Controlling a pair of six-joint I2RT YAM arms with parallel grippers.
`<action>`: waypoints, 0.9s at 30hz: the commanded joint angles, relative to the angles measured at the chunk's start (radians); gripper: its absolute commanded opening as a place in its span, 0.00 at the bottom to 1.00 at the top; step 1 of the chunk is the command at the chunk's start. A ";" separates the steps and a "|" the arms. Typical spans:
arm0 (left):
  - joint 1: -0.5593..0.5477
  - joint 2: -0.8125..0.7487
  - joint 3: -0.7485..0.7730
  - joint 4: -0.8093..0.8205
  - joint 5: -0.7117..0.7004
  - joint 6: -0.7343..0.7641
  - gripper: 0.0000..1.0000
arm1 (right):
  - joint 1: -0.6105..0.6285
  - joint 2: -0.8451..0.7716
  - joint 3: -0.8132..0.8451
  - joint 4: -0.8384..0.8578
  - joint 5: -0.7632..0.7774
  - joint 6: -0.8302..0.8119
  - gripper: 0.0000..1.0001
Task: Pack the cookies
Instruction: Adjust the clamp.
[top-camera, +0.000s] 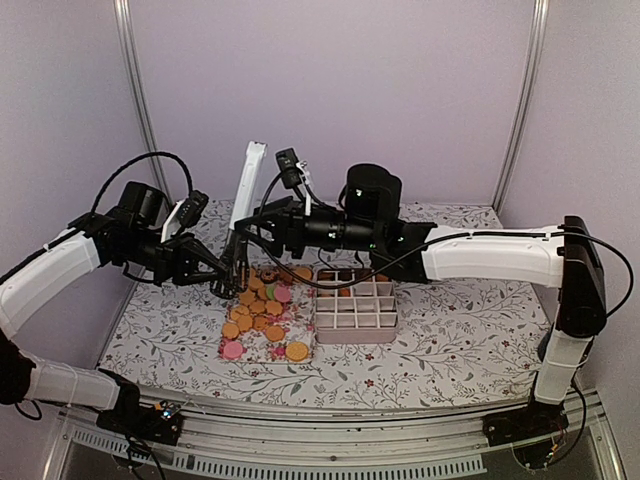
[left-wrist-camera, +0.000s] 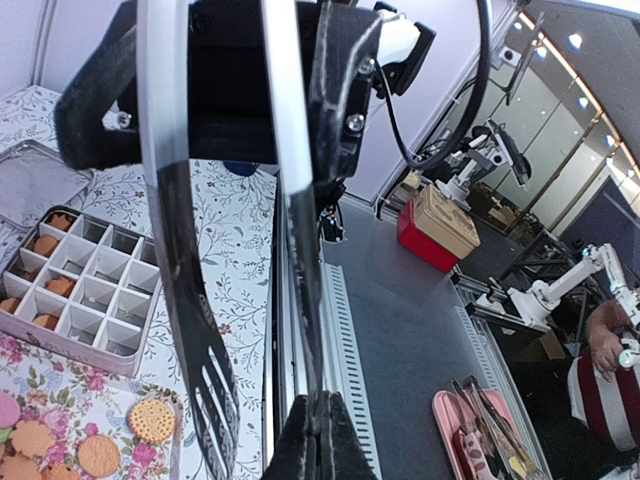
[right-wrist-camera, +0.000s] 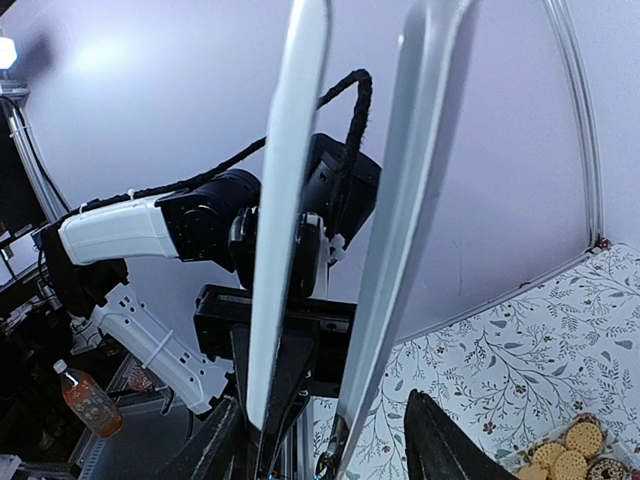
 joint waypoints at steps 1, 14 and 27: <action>-0.005 -0.028 0.031 0.007 0.036 0.025 0.00 | -0.023 -0.039 -0.053 -0.006 -0.013 0.011 0.55; -0.005 -0.032 0.036 -0.004 0.040 0.033 0.00 | -0.032 -0.038 -0.078 0.030 -0.022 0.031 0.55; -0.004 -0.029 0.032 -0.004 0.033 0.037 0.00 | -0.022 0.015 -0.016 0.030 -0.058 0.038 0.53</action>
